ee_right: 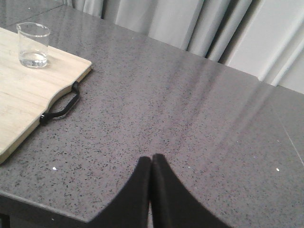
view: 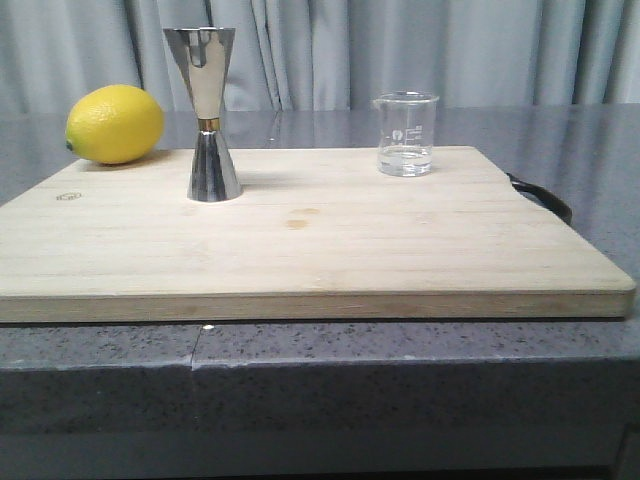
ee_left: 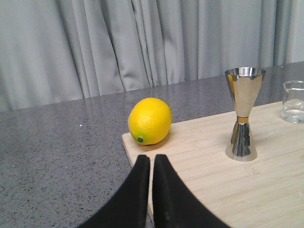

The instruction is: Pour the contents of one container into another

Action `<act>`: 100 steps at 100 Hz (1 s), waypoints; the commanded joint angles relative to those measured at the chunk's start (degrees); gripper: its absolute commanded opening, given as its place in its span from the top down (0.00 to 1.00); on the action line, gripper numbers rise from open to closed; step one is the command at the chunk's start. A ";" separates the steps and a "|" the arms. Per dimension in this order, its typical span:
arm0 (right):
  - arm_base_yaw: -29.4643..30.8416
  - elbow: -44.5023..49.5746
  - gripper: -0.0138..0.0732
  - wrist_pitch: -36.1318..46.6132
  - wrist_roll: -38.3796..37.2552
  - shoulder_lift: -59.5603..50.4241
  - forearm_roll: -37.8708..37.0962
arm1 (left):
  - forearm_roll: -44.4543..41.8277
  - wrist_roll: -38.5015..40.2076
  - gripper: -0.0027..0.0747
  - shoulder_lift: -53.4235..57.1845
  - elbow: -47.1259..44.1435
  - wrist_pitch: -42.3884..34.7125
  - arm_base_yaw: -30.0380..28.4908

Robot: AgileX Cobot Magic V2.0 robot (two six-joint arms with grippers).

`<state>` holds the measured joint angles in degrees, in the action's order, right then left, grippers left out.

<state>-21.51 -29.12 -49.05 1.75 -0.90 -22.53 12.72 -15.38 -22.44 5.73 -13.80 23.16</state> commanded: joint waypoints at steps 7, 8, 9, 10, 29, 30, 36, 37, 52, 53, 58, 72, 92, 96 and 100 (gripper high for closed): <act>0.37 -1.17 0.90 4.51 -0.23 -0.29 -1.31 | 0.35 0.64 0.99 -0.37 1.61 -4.17 -0.06; 0.37 -1.17 0.90 4.51 -0.23 -0.29 -1.31 | 0.35 0.64 0.99 -0.37 1.61 -4.17 -0.06; 0.37 -1.17 0.90 4.51 -0.23 -0.29 -1.31 | 0.35 0.64 0.99 -0.37 1.61 -4.17 -0.06; 0.37 -1.17 0.90 4.51 -0.23 -0.29 -1.31 | 0.35 0.64 0.99 -0.37 1.61 -4.17 -0.06; 0.37 -1.17 0.90 4.51 -0.23 -0.29 -1.31 | 0.35 0.64 0.99 -0.37 1.38 -4.41 -0.06; 0.37 -1.17 0.90 4.51 -0.23 -0.29 -1.31 | 0.35 0.64 0.99 -0.37 1.23 -4.89 -0.06; 0.37 -1.17 0.90 4.51 -0.23 -0.29 -1.31 | 0.35 0.64 0.99 -0.10 -0.34 -6.69 -0.06; 0.37 -1.17 0.90 4.51 -0.23 -0.29 -1.31 | 0.35 0.64 0.99 -0.09 -0.52 -7.02 -0.28; 0.37 -1.17 0.90 4.51 -0.23 -0.29 -1.31 | 0.23 0.64 0.99 3.42 -4.09 -10.34 -5.07; 0.37 -1.17 0.90 4.51 -0.23 -0.29 -1.31 | 0.23 0.64 0.99 3.88 -4.33 -10.46 -5.76; 0.37 -1.17 0.90 4.51 -0.23 -0.29 -1.31 | 0.23 0.64 0.99 5.56 -5.16 -10.46 -8.16; 0.37 -1.17 0.90 4.51 -0.23 -0.29 -1.31 | -1.77 0.64 0.99 10.59 -6.96 -9.86 -14.34; 0.37 -1.17 0.90 4.51 -0.23 -0.29 -1.31 | -1.78 0.64 0.99 17.43 -8.00 -0.84 -21.04; 0.37 -1.17 0.90 4.51 -0.23 -0.29 -1.31 | -1.78 0.64 0.99 19.12 -8.00 1.89 -21.67; 0.37 -1.17 0.90 4.51 -0.23 -0.29 -1.31 | -1.88 0.64 0.99 20.84 -8.00 4.44 -21.95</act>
<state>-21.51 -29.12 -48.92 1.75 -0.90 -22.40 11.27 -15.38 -3.74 -0.12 -11.36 2.17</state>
